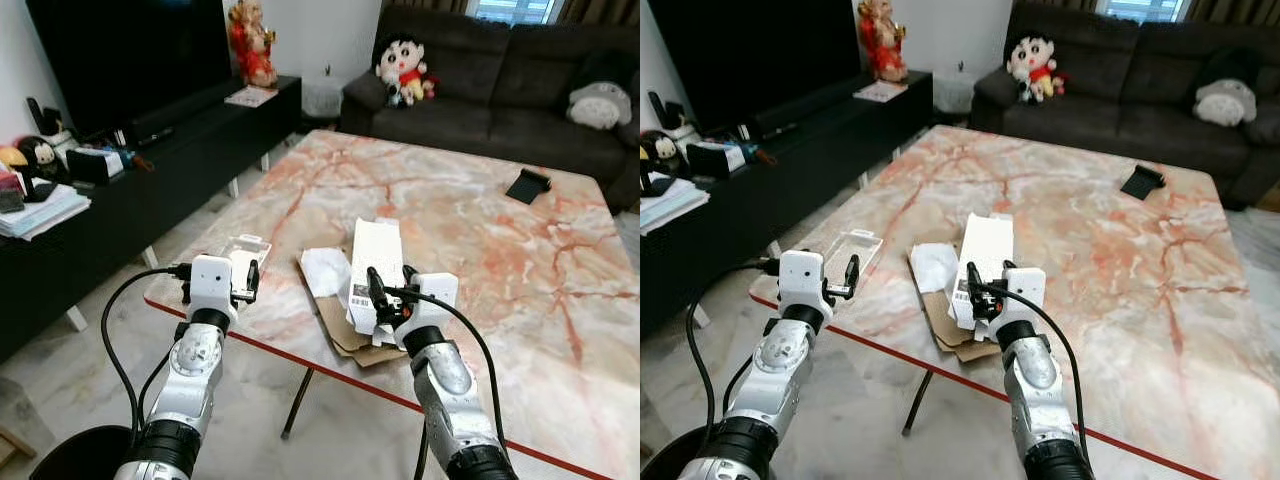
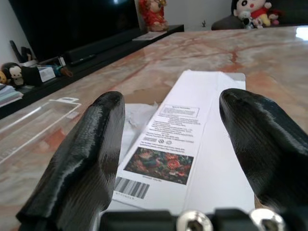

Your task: Picking trash to rubbish bin

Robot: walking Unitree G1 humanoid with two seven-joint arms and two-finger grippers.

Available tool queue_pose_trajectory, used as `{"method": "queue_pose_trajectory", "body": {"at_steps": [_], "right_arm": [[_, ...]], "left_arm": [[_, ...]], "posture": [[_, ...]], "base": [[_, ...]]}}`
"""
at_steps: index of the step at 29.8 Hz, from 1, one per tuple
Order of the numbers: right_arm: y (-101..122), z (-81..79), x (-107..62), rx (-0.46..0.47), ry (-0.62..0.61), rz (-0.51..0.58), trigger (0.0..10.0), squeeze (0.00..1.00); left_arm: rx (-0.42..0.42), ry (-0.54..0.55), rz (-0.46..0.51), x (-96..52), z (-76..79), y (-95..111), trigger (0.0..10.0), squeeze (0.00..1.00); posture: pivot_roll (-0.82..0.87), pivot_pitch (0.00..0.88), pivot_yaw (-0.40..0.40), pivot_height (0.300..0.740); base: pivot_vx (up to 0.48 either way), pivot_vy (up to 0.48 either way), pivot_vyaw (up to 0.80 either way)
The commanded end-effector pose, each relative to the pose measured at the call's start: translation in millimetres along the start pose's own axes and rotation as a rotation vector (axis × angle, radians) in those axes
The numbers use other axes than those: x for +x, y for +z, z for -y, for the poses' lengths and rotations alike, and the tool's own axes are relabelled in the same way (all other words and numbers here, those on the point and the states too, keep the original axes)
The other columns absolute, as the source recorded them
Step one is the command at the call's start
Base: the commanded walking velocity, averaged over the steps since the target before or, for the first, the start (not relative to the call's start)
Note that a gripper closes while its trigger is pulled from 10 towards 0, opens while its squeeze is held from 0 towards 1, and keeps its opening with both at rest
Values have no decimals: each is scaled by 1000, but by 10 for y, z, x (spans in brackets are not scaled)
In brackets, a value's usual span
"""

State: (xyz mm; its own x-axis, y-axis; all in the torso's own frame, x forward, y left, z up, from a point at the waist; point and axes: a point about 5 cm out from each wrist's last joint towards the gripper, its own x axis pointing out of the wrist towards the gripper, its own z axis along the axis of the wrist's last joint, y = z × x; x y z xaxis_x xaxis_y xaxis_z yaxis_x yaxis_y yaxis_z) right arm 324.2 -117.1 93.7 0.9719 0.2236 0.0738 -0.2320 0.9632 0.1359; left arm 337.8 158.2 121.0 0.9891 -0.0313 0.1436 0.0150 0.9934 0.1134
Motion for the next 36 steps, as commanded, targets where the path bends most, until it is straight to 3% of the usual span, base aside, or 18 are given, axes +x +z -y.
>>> {"method": "queue_pose_trajectory", "body": {"at_steps": [1,16,36], "right_arm": [[45,3,19,-2,-1,14,10000,0],[45,-3,23,-3,2,13,10000,0],[38,-5,27,-34,13,6,10000,0]], "left_arm": [[9,4,16,25,-4,45,10000,0],[21,18,18,35,-26,51,10000,0],[25,43,22,49,-56,60,10000,0]], "posture": [[169,0,-34,740],[171,0,-35,740],[168,0,-36,740]], "base": [[0,0,0],[0,0,0],[303,0,0]]}}
